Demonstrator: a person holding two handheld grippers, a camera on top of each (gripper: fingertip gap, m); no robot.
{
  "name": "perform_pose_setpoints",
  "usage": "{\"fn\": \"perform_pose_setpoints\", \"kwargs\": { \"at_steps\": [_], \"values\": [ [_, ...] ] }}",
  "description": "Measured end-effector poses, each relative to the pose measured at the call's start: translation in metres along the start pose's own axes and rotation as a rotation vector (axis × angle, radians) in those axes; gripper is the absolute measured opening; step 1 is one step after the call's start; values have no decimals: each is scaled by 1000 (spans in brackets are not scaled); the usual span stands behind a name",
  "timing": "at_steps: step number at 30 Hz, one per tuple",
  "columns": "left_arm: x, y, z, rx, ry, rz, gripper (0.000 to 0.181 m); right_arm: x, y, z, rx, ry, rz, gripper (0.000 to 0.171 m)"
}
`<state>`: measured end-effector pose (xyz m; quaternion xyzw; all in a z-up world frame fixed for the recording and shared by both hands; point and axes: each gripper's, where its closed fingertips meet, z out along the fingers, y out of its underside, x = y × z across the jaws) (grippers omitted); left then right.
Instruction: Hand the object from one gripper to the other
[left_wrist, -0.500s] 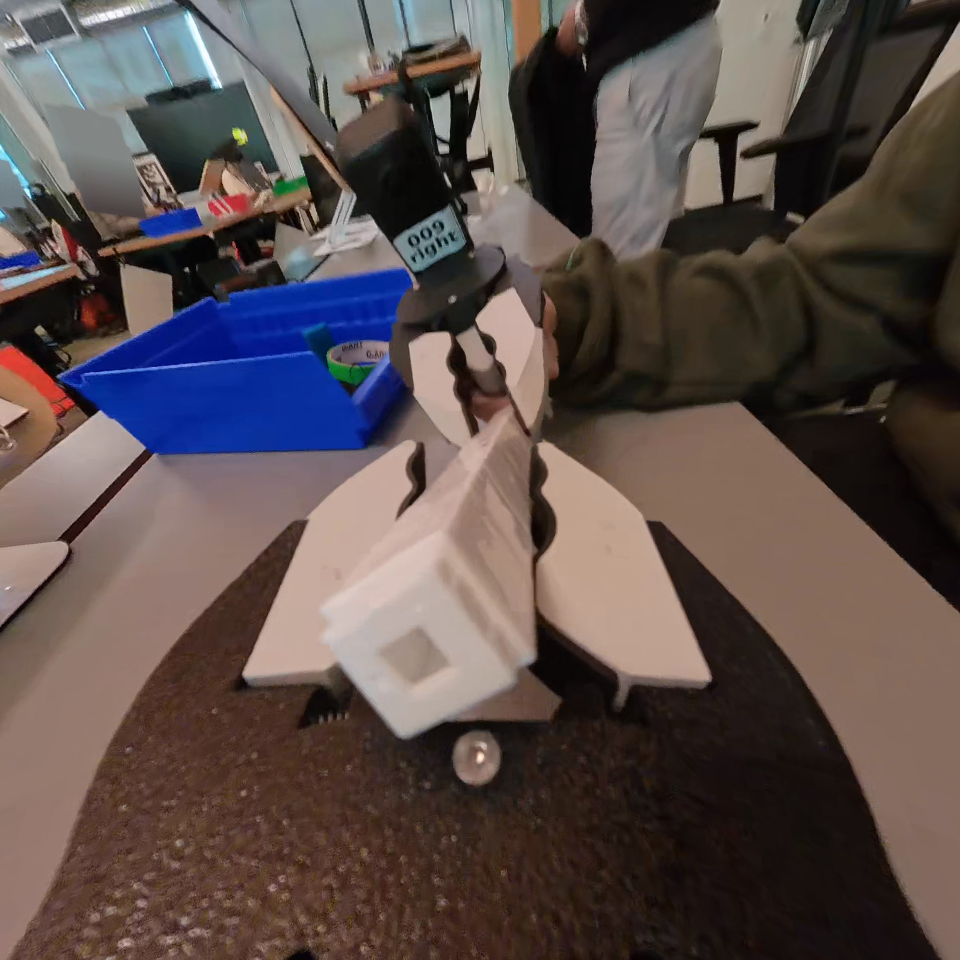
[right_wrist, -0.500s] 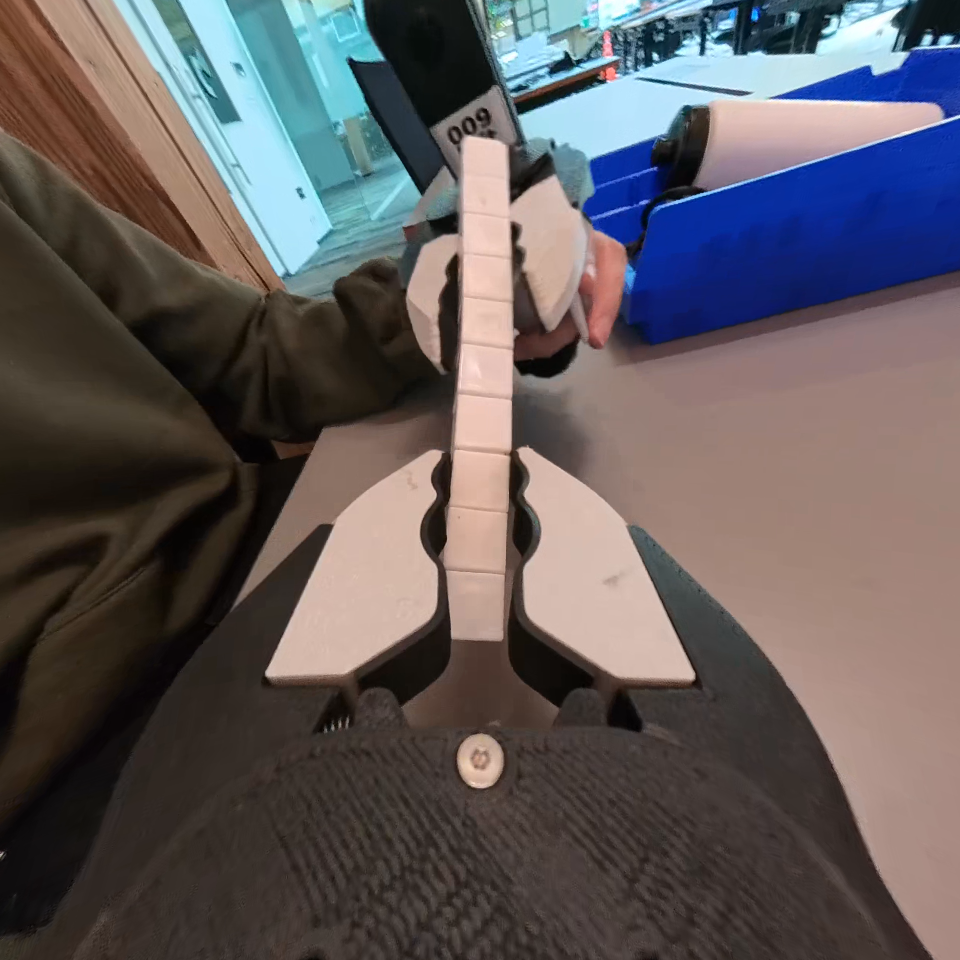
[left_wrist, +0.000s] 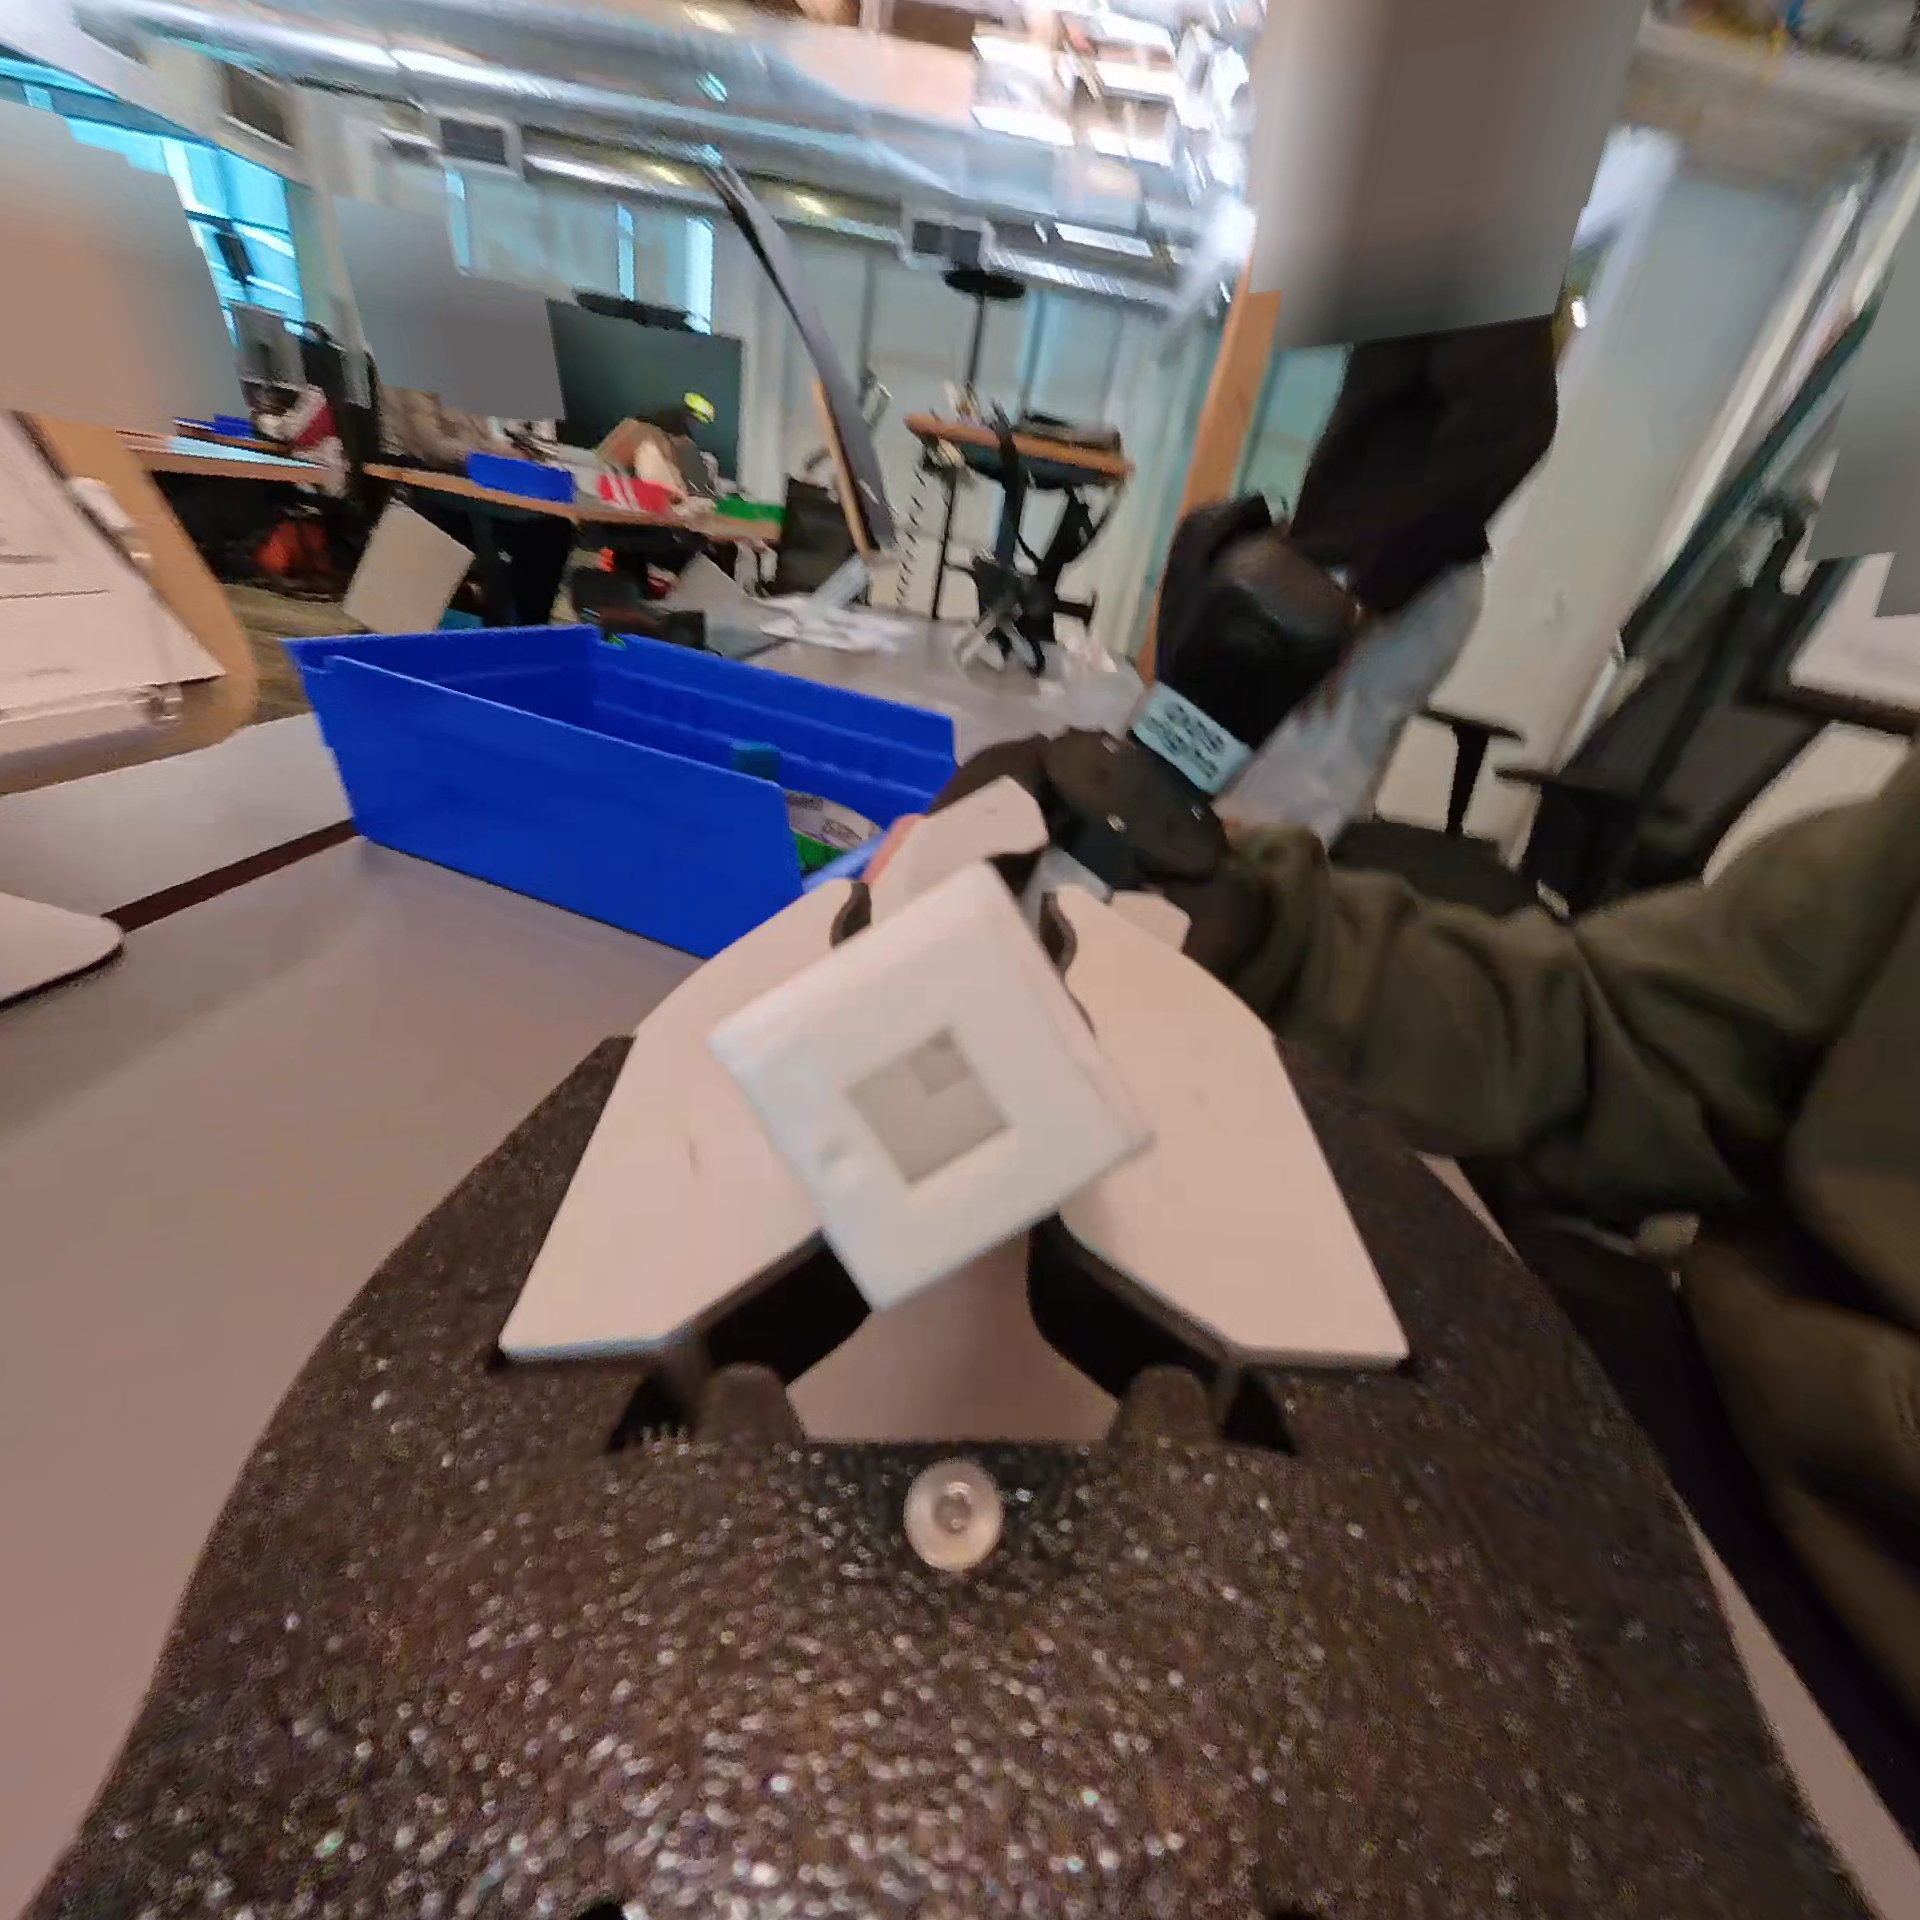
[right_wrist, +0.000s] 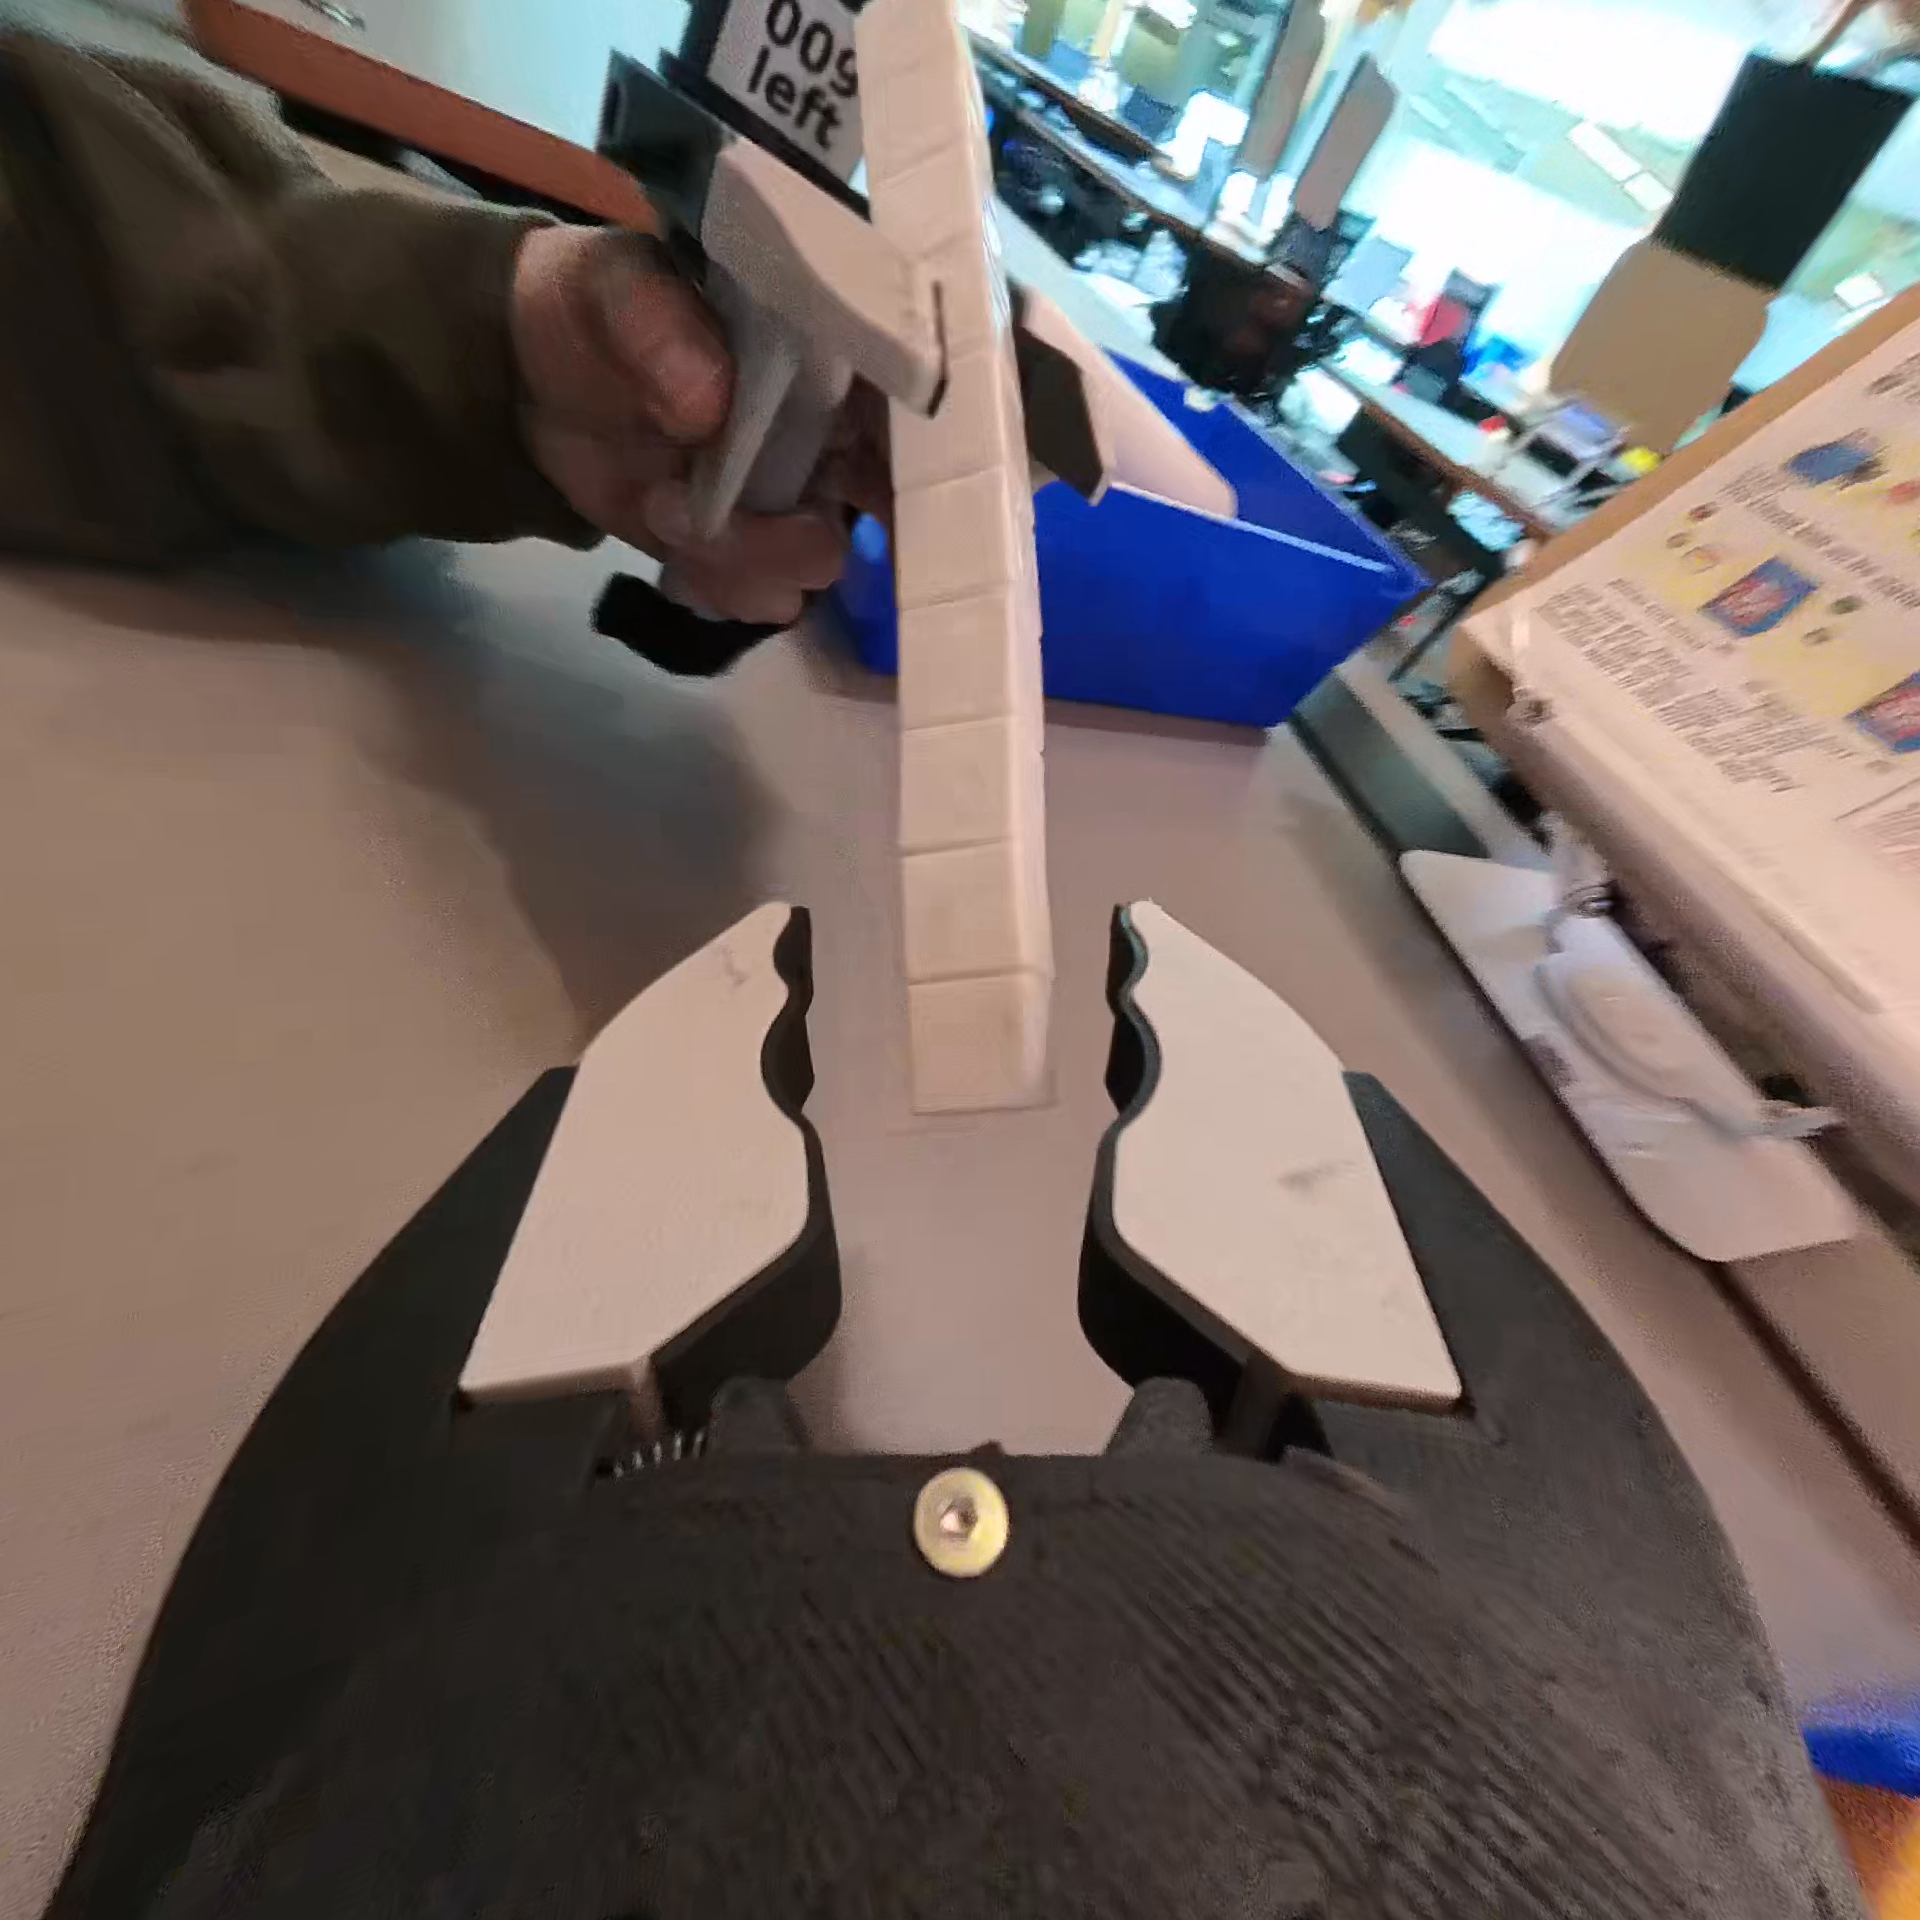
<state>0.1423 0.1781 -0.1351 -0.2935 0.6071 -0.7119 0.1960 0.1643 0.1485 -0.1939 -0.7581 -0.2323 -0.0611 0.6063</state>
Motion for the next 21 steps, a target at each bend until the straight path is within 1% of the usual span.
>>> {"fn": "perform_pose_setpoints", "kwargs": {
  "at_steps": [2, 4, 5, 7, 10, 12, 14, 17, 18, 21],
  "values": [
    [-8, -3, -2, 33, -32, -53, 31, 7, -5, 0, 7, 85, -99, 39],
    [-7, -2, 0, 36, -24, -86, 31, 15, -6, -1, -31, 175, -217, 22],
    [-6, -2, 2, 43, -19, -90, 31, 15, -3, 0, -63, 178, -256, 22],
    [-2, 0, 3, 30, 1, -81, 31, 12, 2, 1, -94, 136, -231, 22],
    [5, 4, 2, -6, 43, -31, 35, 3, 2, -1, -54, 14, -68, 22],
    [9, 4, -1, -27, 49, 27, 46, 1, 2, -5, -34, -54, 58, 22],
    [9, 5, -6, -69, 37, 111, 44, -3, 4, -9, -30, -128, 151, 22],
    [5, 0, -16, -76, -12, 245, 34, -8, 8, -13, -26, -189, 193, 22],
    [7, -2, -20, -67, 1, 259, 30, -8, 7, -14, -24, -193, 193, 22],
    [9, -6, -25, -64, 26, 233, 26, -11, 3, -14, -6, -207, 183, 22]
  ]
}}
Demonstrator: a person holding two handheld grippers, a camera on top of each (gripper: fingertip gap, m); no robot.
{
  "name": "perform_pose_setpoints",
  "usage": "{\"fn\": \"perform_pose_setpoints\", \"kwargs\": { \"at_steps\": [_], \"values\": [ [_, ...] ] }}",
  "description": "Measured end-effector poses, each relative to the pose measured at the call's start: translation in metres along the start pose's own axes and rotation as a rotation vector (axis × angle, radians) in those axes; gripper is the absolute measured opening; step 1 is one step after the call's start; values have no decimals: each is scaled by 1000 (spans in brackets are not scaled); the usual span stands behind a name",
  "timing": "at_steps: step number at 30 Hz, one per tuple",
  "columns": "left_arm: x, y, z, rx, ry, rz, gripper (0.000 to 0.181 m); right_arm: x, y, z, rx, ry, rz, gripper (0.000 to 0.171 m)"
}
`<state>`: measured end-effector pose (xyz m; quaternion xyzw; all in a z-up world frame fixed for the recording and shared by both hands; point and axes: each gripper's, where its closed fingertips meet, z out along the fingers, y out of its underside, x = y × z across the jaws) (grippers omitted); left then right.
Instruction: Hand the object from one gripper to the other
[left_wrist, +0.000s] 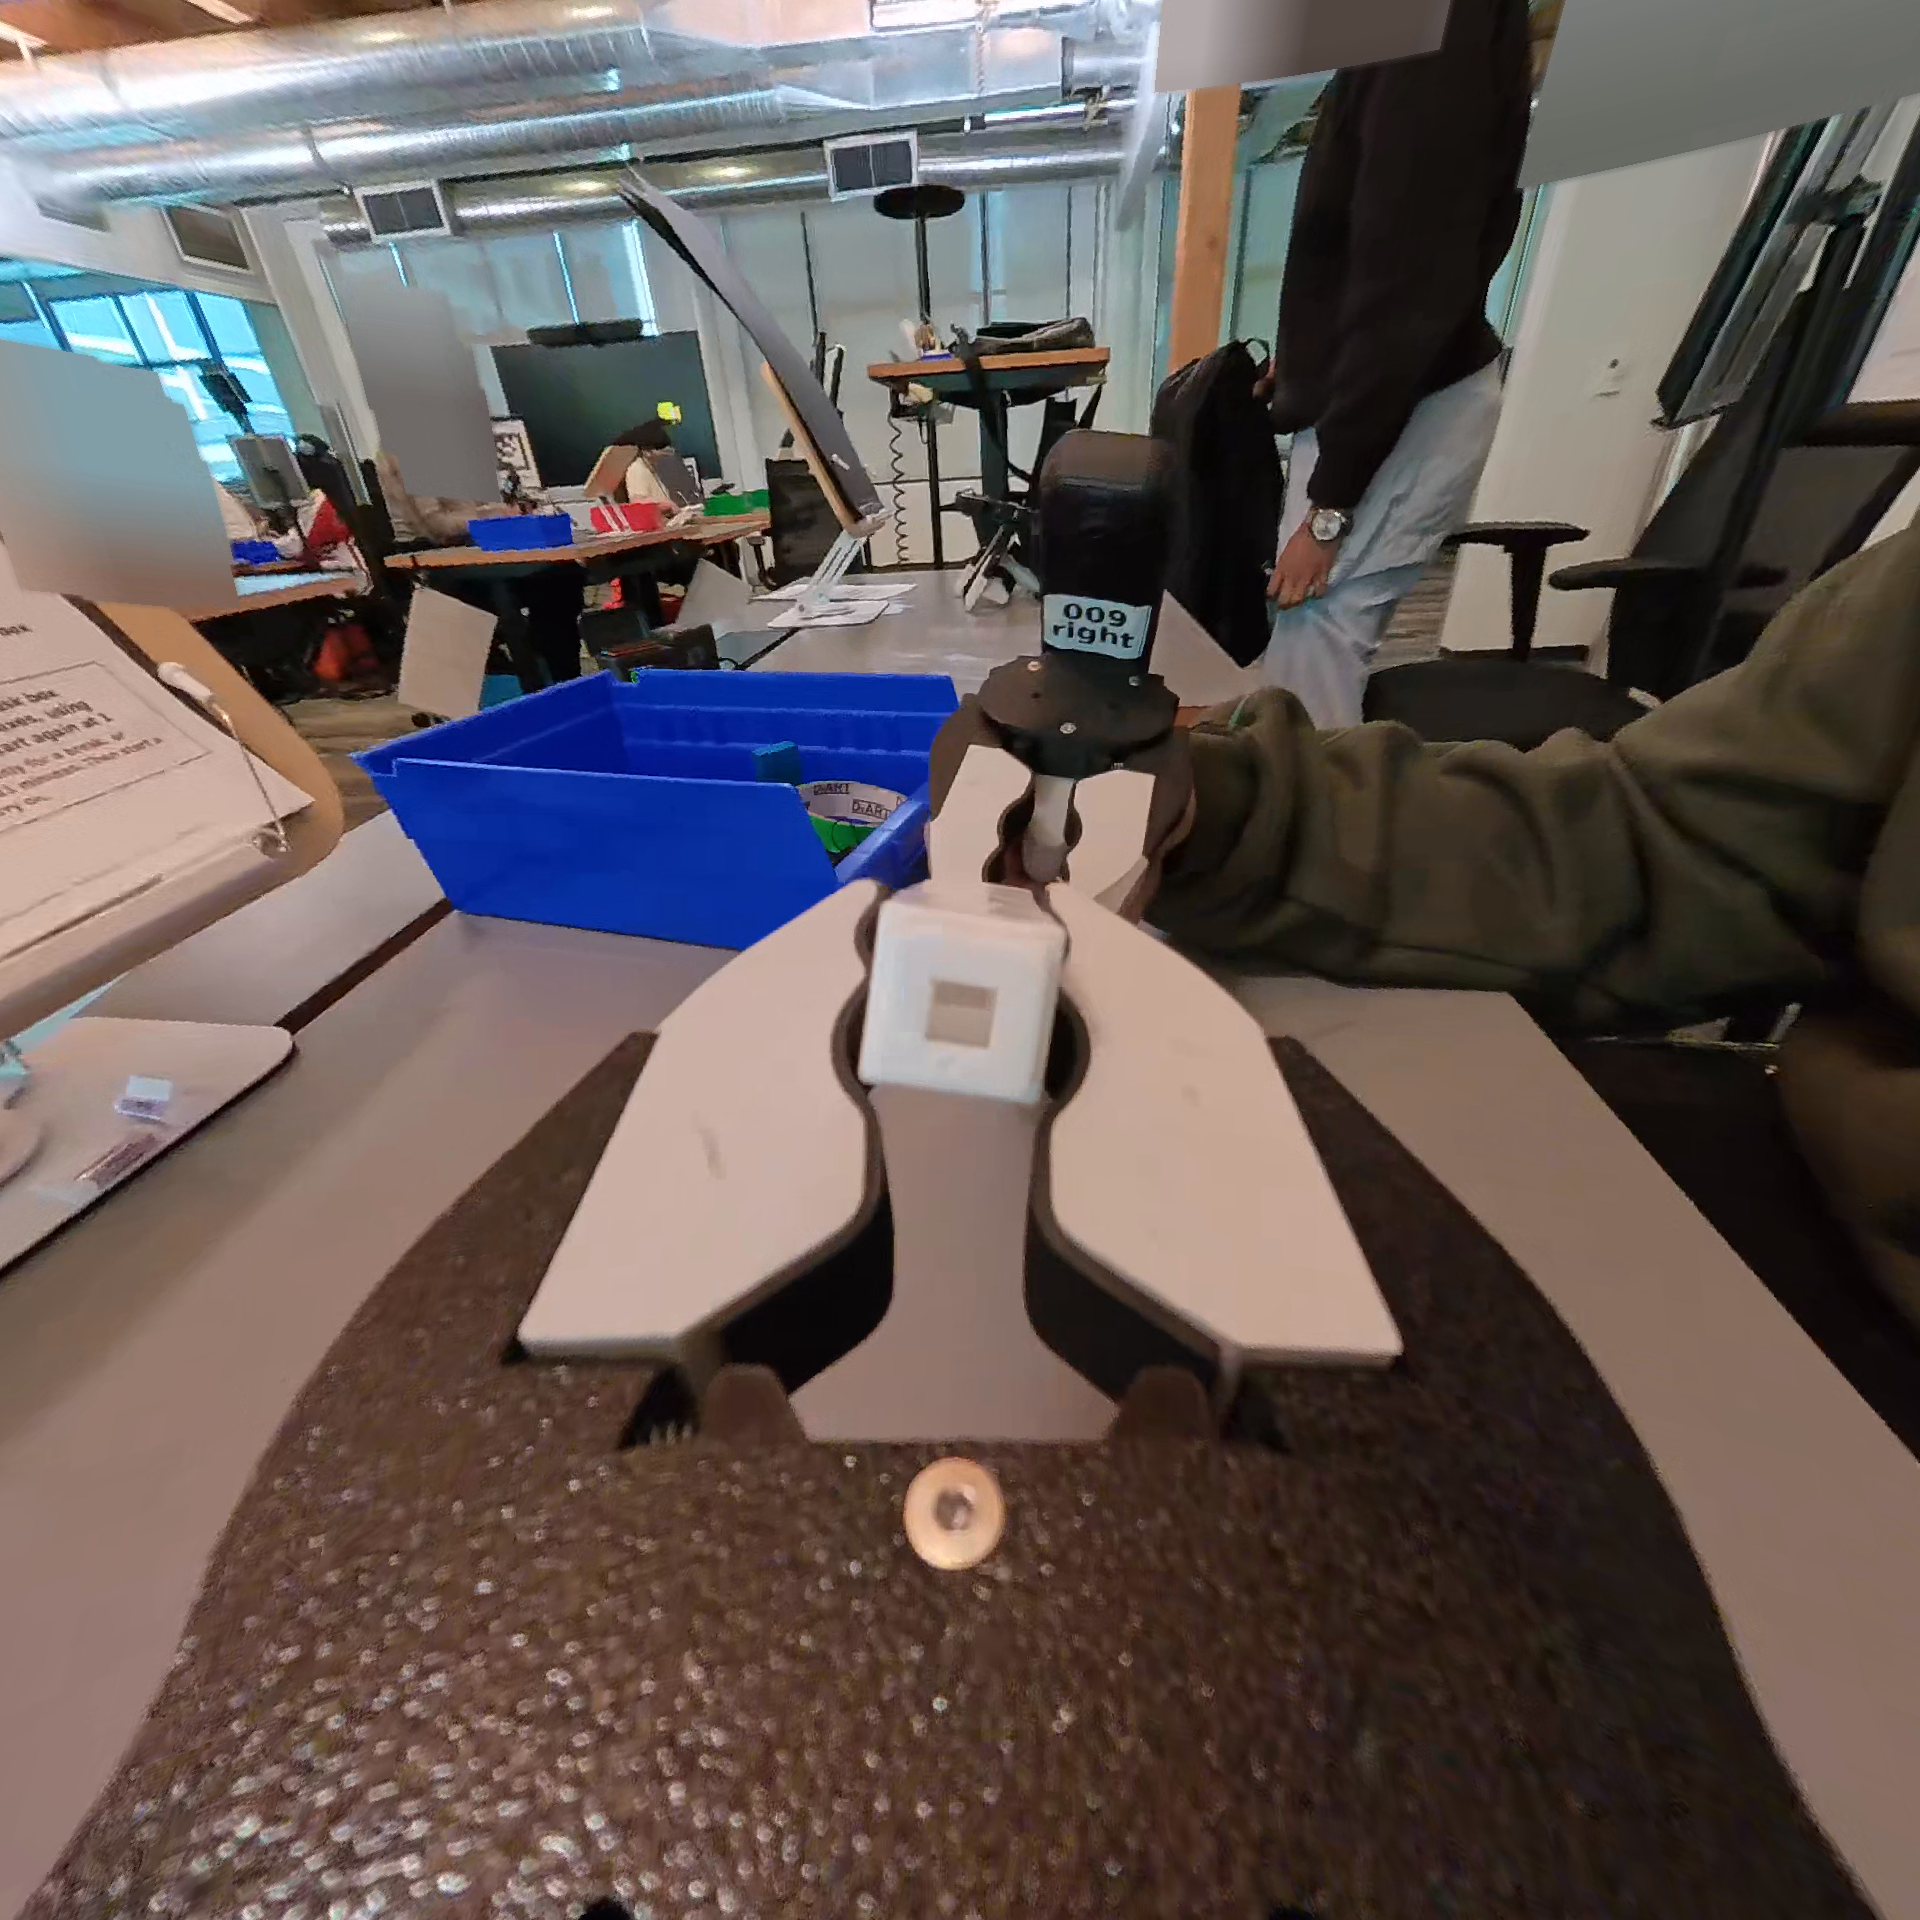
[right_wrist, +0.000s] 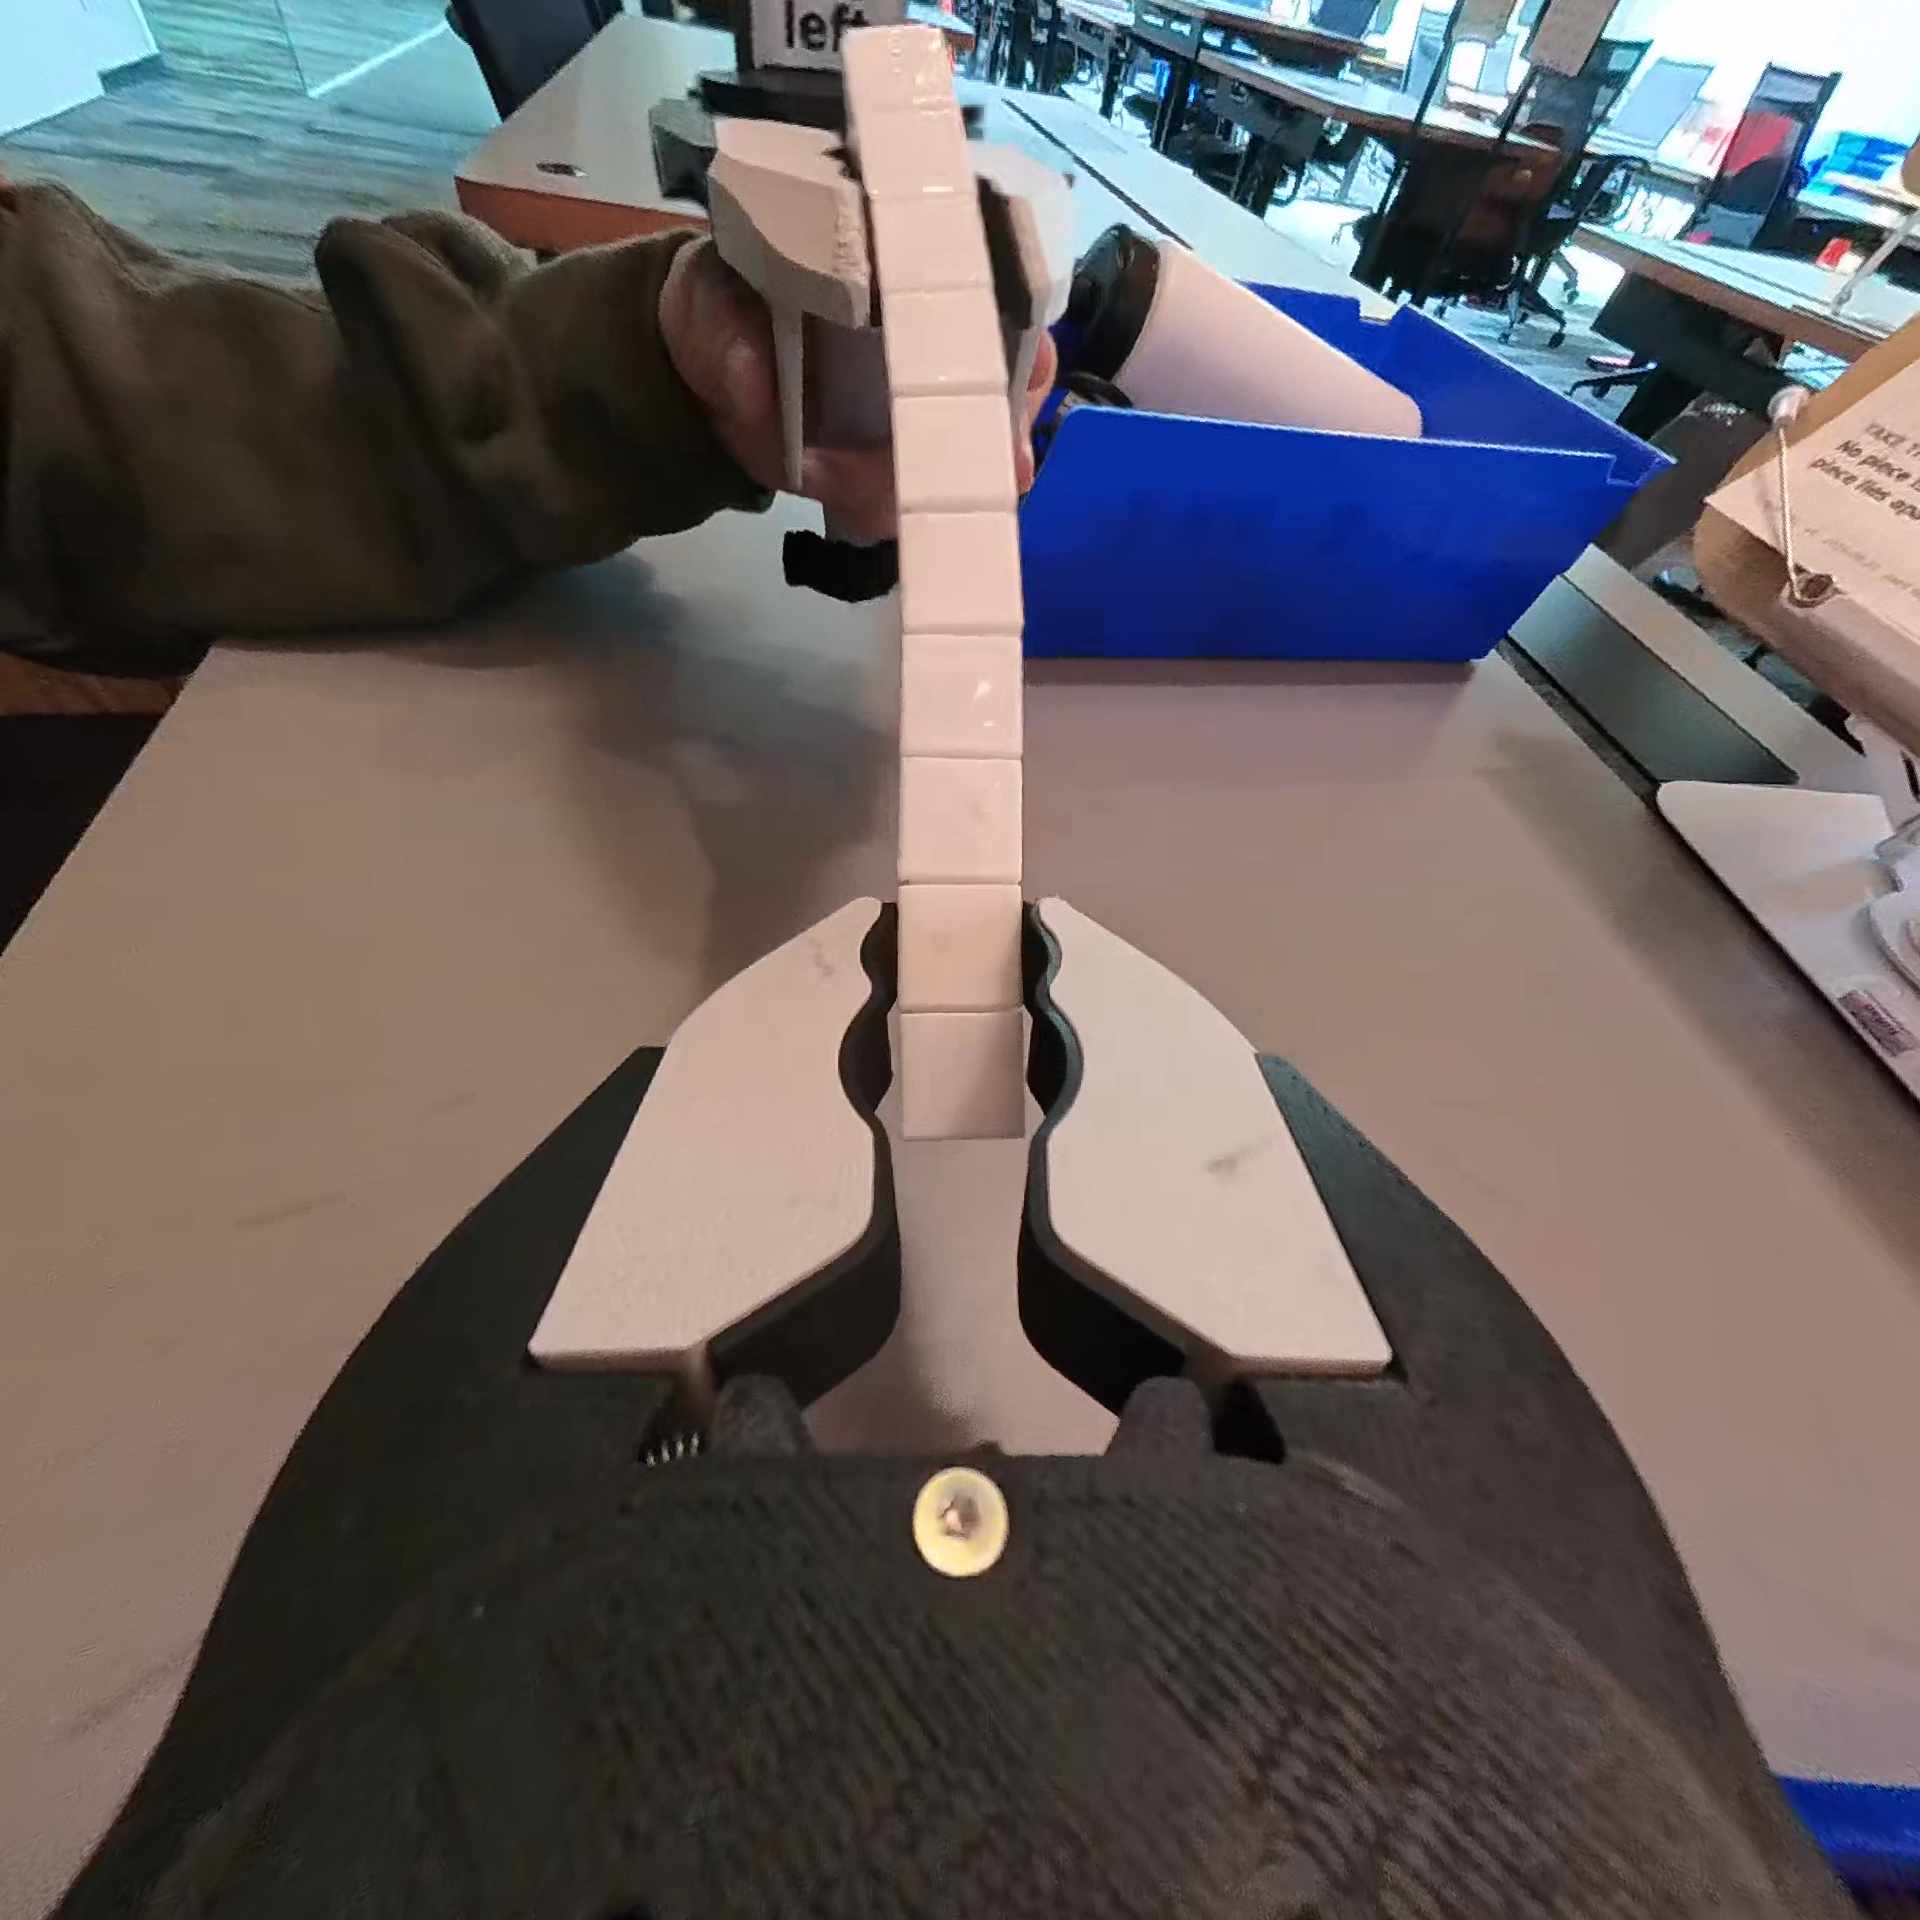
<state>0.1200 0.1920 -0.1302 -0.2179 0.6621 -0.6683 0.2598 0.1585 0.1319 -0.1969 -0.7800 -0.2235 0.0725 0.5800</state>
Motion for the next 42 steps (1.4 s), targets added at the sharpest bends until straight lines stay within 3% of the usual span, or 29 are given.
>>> {"fn": "perform_pose_setpoints", "kwargs": {
  "at_steps": [10, 21, 25, 28, 33, 36, 39, 42],
  "values": [
    [12, 25, 4, -179, 75, -47, 24, -8, 21, 6, -139, -31, -79, 22],
    [7, 26, 3, -152, 58, -66, 24, -2, 18, 7, -98, -10, -38, 22],
    [-6, 16, 7, -46, -6, -96, 23, 15, 4, 4, -1, 123, -68, 28],
    [-29, 8, 9, 24, -150, -175, 23, 33, -20, -9, 98, 318, -179, 40],
    [-56, 6, 16, 143, -402, -409, 23, 57, -15, -12, -102, 652, -551, 59],
    [-51, 10, 31, 182, -397, -546, 23, 57, -23, -8, -172, 773, -786, 55],
    [-38, 10, 46, 162, -341, -561, 23, 55, -26, -4, -199, 800, -825, 51],
    [-33, 13, 52, 130, -328, -540, 23, 55, -29, -7, -194, 812, -843, 28]
  ]
}}
